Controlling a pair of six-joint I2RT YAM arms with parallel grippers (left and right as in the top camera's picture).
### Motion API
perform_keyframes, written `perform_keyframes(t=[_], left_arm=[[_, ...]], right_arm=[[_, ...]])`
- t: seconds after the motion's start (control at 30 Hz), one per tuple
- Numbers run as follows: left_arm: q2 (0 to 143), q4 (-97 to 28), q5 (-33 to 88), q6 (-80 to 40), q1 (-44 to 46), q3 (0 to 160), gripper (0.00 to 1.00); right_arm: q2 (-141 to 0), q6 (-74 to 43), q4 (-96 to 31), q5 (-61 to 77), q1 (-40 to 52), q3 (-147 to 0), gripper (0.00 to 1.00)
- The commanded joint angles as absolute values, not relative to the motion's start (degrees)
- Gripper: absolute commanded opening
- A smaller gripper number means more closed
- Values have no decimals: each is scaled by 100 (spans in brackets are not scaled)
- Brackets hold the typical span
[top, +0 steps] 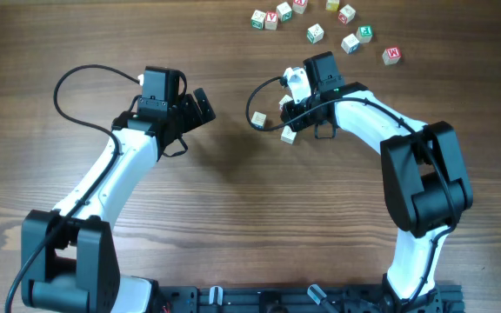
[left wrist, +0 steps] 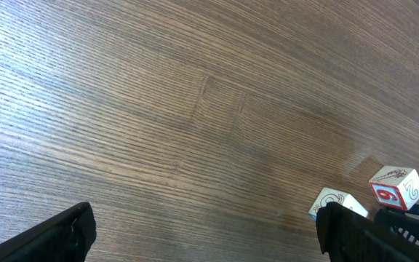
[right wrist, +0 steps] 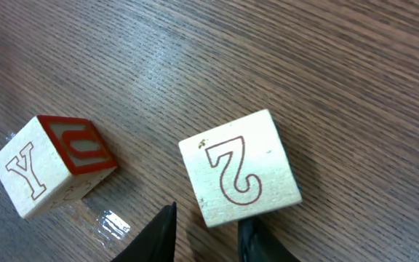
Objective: Form a circle
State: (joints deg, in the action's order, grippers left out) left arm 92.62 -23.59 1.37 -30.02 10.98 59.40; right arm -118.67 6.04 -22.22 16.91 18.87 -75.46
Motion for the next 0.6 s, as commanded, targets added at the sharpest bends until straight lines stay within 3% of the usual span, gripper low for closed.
perform_keyframes(t=[0.0, 0.07, 0.1, 0.13, 0.2, 0.3, 0.4, 0.57], left_arm=[[9150, -2342, 139, -2869, 1096, 5924, 100], [9150, -2344, 139, -2869, 1098, 5924, 100], [9150, -2344, 139, -2869, 1096, 5924, 100], [9150, -2342, 139, -2869, 1098, 5924, 100], [9150, -2344, 139, -2869, 1096, 5924, 100], [9150, -2340, 141, -2871, 1098, 5924, 100], [9150, -2338, 141, -2873, 1098, 5924, 100], [9150, -2346, 145, -2873, 1098, 5924, 100]], right_arm=[[-11935, 731, -2231, 1490, 1879, -7616, 26], [-11915, 676, -2239, 1400, 1879, -7616, 34], [-11863, 519, -2237, 1400, 1879, -7616, 47], [-11771, 353, -2239, 1400, 1879, -7616, 70], [-11439, 244, -2329, 1341, 1879, -7616, 100], [-11069, -143, -2231, 642, 1879, -7616, 100], [-11061, -2316, -2043, 473, 1896, -7616, 99], [-11397, -4379, -1778, -386, 2303, -7616, 91]])
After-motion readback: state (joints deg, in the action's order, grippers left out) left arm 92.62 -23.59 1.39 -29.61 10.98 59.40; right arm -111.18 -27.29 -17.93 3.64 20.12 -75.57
